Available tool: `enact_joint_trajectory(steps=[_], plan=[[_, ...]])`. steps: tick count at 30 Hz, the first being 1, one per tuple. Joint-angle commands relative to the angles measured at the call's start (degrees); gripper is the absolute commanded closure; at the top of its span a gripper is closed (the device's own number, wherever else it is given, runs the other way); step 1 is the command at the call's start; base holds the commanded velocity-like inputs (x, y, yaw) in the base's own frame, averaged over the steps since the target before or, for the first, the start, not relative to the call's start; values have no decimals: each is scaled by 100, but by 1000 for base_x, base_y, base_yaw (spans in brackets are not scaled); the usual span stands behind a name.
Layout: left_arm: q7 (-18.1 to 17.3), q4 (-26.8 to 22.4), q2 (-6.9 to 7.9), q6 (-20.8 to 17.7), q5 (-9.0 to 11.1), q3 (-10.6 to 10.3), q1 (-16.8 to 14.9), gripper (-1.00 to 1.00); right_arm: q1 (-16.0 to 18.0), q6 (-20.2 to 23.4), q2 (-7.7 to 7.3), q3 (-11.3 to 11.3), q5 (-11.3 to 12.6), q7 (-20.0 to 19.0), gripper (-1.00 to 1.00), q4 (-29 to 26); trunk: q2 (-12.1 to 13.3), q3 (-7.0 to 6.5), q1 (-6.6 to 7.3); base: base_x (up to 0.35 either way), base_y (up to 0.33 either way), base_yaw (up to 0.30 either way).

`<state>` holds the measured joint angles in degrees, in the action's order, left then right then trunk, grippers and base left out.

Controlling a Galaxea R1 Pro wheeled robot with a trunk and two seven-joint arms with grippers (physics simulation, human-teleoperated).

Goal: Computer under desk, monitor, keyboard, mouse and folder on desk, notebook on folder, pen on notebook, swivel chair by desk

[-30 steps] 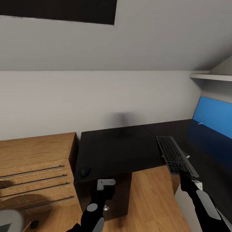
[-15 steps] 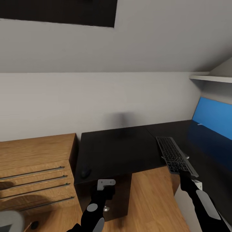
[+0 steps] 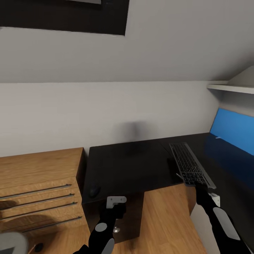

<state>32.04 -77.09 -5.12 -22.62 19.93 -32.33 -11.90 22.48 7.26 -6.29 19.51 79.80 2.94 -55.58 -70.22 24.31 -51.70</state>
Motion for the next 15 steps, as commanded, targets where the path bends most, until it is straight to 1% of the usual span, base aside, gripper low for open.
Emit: enact_joint_trajectory(steps=[1, 4, 8, 9, 10, 13, 15], plan=[[48, -7, 2, -15, 46, -11, -6, -100, 2, 31, 6, 9, 18, -9, 100, -7, 38, -12, 22, 0, 0, 0], [48, -7, 2, -15, 46, -11, -6, -100, 2, 32, 14, -14, 2, -84, 100, -2, 38, -12, 22, 0, 0, 0], [48, -7, 2, -15, 46, -10, -6, -100, 2, 37, 20, -228, -5, -150, 100, -6, 38, -12, 22, 0, 0, 0], [48, -7, 2, -15, 46, -10, -6, -100, 2, 37, 21, -327, -6, -168, 100, -10, 38, -12, 22, 0, 0, 0], [48, -7, 2, -15, 46, -10, -6, -100, 2, 34, 26, -482, -7, -214, 100, -12, 38, -12, 22, 0, 0, 0], [48, -7, 2, -15, 46, -24, -6, -100, -2, 12, 30, -852, -10, -382, 100, -12, 38, -12, 22, 0, 0, 10], [48, -7, 2, -15, 46, -33, -6, -100, -4, 0, 31, -1013, -13, -485, 100, -7, 38, -12, 22, 0, 0, 51]])
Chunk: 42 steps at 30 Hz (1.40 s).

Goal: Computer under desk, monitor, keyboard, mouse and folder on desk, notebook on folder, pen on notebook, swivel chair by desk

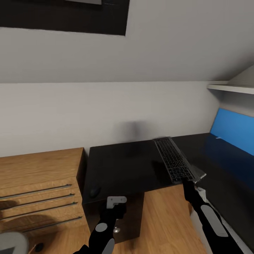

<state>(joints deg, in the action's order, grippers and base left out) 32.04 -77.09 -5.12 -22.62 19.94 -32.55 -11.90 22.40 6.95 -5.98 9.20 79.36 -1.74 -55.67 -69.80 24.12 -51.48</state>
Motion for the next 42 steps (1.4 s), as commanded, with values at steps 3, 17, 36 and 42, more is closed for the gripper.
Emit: enact_joint_trajectory(steps=[3, 17, 36, 42], plan=[[48, -7, 2, -15, 45, -18, -6, -100, 2, 20, 2, -139, 29, -116, 100, 3, -4, 2, 0, 0, 0, 98], [63, -15, 57, 8, 48, -14, 2, -100, 1, 16, 18, -471, 37, -143, 100, 39, -4, -80, 0, -76, 69, 172], [65, -25, 63, 3, 45, -14, 3, -100, 1, 41, 255, -627, 77, -158, 100, 289, -4, -126, 0, -147, 122, 107], [65, -29, 63, 3, 45, -14, 3, -100, 1, 32, 528, -621, 74, -173, 100, 414, -4, -126, 0, -1, 1, 1]])
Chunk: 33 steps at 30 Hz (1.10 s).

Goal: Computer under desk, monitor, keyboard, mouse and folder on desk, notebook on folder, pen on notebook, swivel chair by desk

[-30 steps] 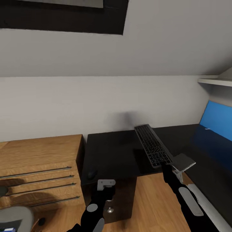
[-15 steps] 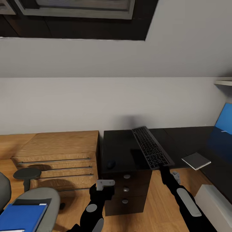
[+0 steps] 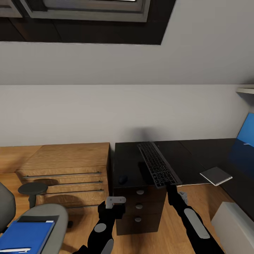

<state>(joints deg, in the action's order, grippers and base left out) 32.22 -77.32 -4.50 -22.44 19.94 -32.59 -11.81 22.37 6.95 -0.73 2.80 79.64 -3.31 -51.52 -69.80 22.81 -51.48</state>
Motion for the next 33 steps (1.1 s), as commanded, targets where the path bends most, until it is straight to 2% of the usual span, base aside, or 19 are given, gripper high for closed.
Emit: enact_joint_trajectory(steps=[1, 7, 18, 24, 33], plan=[[48, -9, 2, -15, 45, -10, -5, -100, 4, 29, 35, 19, 43, -25, 100, 23, -4, 6, 0, 0, 0, 0], [48, -11, 2, -13, 45, -10, -5, -100, 4, 26, 120, 19, 44, -48, 100, 119, -4, 6, 0, -25, 18, 0], [48, -12, 2, -15, 45, -10, -5, -100, 4, 43, 153, 20, 70, -38, 100, 353, -4, 6, 0, -183, 154, 0], [48, -12, 2, -15, 45, -10, -5, -100, 4, 37, 250, 38, 77, -22, 100, 455, -4, 6, 0, -12, 124, 0], [48, -12, 2, -23, 54, -10, -5, -100, 4, -29, 266, 62, 62, -20, 100, 458, -4, 6, 0, 47, 104, 0]])
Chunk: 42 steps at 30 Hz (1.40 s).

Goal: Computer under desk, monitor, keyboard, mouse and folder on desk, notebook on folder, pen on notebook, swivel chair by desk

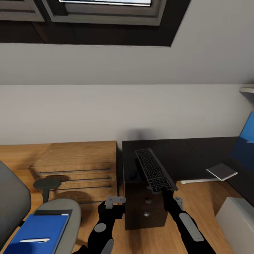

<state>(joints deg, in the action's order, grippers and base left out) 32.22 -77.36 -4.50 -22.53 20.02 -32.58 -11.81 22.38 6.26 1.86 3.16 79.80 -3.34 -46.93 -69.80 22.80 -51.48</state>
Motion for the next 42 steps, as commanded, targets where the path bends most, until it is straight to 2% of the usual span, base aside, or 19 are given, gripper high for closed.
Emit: enact_joint_trajectory(steps=[1, 10, 35, 36, 42], plan=[[48, -7, 2, -14, 46, -11, -6, -100, 3, 26, 7, 25, 46, -17, 100, 0, -4, 6, 0, 3, 6, 0], [48, -7, 2, -9, 46, -11, -6, -100, 3, -102, 7, 33, 47, -9, 100, 8, -4, 6, 0, 165, 1, 0], [48, -19, 2, -15, 38, -7, -6, -100, 3, -101, -1, 41, 47, 77, 100, 18, -4, 6, 0, 6, 0, 0], [48, -21, 2, -15, 38, -5, -8, -100, 3, -100, -1, 39, 48, 81, -100, 18, -4, 6, 0, 0, 0, 0], [48, -24, 2, -13, 38, -3, -6, -100, 3, -106, -1, 20, 45, 407, -100, 10, -4, 6, 0, 0, 0, 0]])
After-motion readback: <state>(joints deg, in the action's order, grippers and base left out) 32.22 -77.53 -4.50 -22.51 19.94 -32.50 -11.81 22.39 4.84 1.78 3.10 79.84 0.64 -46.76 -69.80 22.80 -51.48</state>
